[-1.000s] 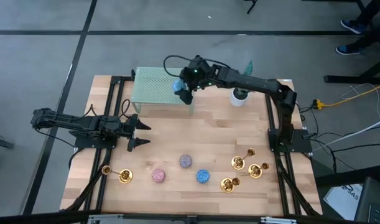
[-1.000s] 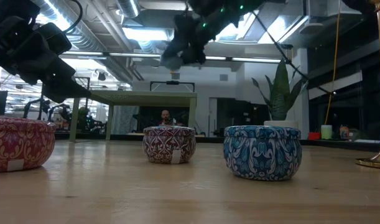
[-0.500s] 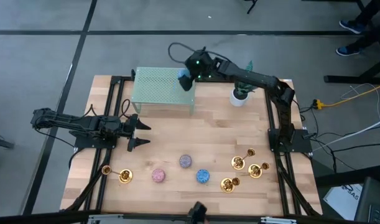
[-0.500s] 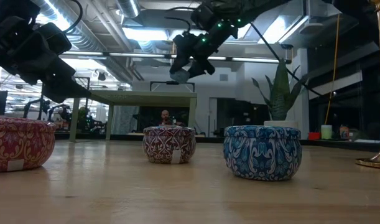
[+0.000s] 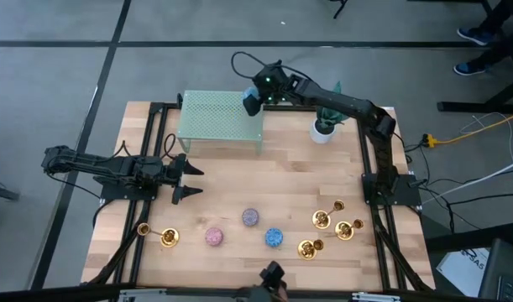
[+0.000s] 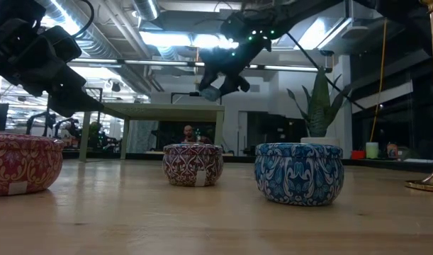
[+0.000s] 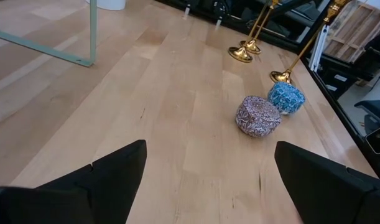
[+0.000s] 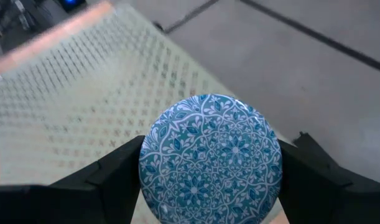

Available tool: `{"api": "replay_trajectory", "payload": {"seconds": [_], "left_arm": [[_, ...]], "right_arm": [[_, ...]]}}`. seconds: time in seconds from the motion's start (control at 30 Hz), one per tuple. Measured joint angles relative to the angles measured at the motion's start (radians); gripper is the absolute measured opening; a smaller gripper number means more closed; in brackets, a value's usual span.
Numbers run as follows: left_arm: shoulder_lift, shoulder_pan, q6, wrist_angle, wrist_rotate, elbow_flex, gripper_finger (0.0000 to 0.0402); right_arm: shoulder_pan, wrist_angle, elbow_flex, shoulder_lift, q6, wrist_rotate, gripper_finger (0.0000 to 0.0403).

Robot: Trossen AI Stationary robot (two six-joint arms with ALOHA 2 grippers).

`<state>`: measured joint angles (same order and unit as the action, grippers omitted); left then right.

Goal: Pick & Place candle stick holders
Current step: Put the light blue scented candle on the shelf

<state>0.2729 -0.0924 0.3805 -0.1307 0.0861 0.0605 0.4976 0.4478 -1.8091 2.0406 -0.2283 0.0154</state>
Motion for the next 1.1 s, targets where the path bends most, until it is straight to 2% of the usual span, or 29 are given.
{"api": "replay_trajectory", "payload": {"seconds": [0.3, 0.43, 0.57, 0.73, 0.97, 1.1], "left_arm": [[0.0, 0.0, 0.0, 0.0, 0.0, 0.0, 0.0353], [0.0, 0.0, 0.0, 0.0, 0.0, 0.0, 0.0354], [0.0, 0.0, 0.0, 0.0, 0.0, 0.0, 0.0353], [0.0, 0.0, 0.0, 0.0, 0.0, 0.0, 0.0354], [0.0, 0.0, 0.0, 0.0, 0.0, 0.0, 0.0353], [0.0, 0.0, 0.0, 0.0, 0.0, 0.0, 0.0354]], "right_arm": [[0.0, -0.002, 0.001, 0.055, 0.001, 0.013, 0.0303], [0.0, -0.008, 0.001, 0.055, 0.031, 0.063, 0.0322], [0.0, -0.017, 0.001, 0.055, 0.053, 0.064, 0.0343], [-0.001, -0.015, 0.001, 0.055, 0.053, 0.063, 0.0349], [0.0, -0.042, 0.001, 0.055, 0.053, -0.028, 0.035], [-0.007, -0.064, 0.001, 0.055, 0.05, -0.042, 0.0349]]}}
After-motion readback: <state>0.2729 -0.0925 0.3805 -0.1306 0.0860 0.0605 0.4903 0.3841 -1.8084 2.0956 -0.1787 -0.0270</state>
